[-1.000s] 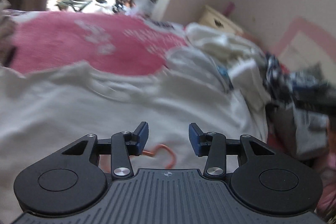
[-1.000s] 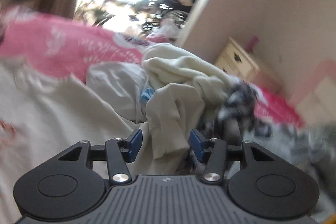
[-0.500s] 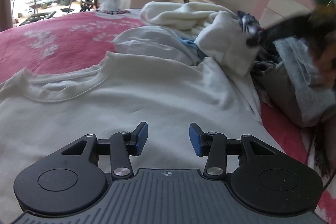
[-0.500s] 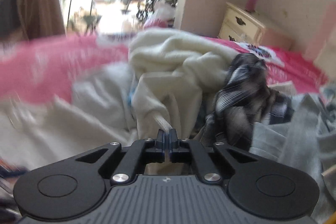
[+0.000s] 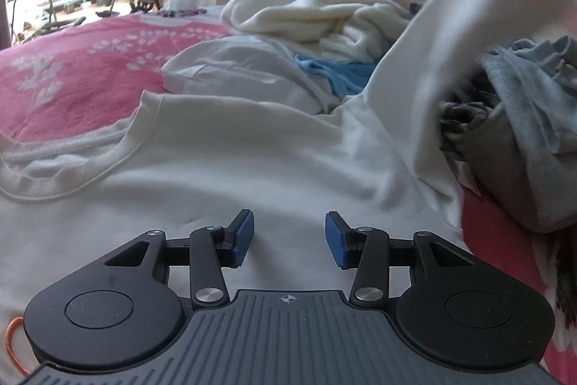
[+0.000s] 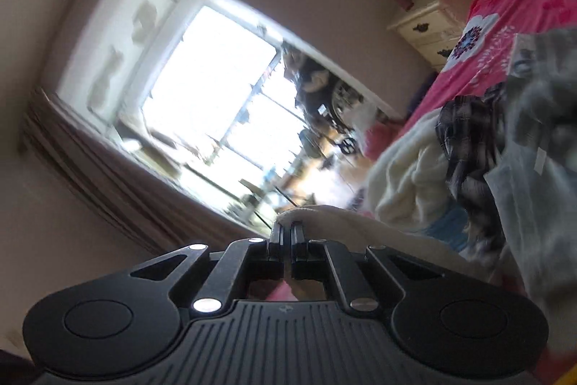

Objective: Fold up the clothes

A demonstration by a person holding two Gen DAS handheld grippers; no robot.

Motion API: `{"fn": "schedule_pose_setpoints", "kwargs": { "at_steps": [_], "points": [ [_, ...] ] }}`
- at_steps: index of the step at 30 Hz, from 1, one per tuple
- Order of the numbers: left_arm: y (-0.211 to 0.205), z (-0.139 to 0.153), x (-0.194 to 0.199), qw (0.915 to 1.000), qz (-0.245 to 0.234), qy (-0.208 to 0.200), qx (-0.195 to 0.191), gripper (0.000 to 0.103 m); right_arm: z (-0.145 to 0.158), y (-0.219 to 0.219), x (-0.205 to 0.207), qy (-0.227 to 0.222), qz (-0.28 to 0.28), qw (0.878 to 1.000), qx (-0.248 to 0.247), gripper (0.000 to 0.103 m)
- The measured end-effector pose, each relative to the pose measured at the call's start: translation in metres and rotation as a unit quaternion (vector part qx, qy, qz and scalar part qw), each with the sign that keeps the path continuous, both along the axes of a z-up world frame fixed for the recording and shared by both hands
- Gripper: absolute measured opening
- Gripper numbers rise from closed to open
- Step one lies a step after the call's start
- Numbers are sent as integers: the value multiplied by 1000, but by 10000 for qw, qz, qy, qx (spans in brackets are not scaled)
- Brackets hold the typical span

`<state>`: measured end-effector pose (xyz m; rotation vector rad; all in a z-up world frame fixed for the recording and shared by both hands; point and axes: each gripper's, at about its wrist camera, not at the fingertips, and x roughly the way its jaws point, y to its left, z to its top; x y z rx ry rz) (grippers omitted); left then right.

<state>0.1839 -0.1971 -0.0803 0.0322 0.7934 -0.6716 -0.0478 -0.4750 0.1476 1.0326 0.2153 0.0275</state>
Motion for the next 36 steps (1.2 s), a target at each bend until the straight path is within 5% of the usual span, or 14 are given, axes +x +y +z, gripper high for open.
{"fn": "schedule_pose_setpoints", "kwargs": {
  "at_steps": [6,13,17,23,26,27,30,33,36],
  "points": [
    [-3,-5,1,9999,86,-43,101,44,10,14,-63,-68,-95,9998,-158,4],
    [22,15,9,9987,390,289,-118,44,47,49,-33,437,885,9888,-1120,4],
    [69,34,8,9969,556,459,-306,44,44,123,1,1217,2276,9400,-2231,4],
    [145,48,-3,9924,877,725,-476,44,-46,258,31,2324,4099,8141,-3395,8],
    [164,47,-14,9923,852,782,-438,44,-111,297,39,2982,4366,7913,-3070,20],
    [168,45,-18,9927,790,815,-408,44,-130,307,41,3168,4401,7891,-2885,20],
    [174,38,-29,9933,540,955,-365,45,-149,304,28,3223,4314,8180,-2022,24],
    [175,31,-43,9929,166,1117,-367,46,-143,286,0,2949,3994,8598,-1193,33],
    [171,26,-60,9914,-281,1217,-388,50,-137,241,-29,2807,2917,9126,-569,37]
  ]
}}
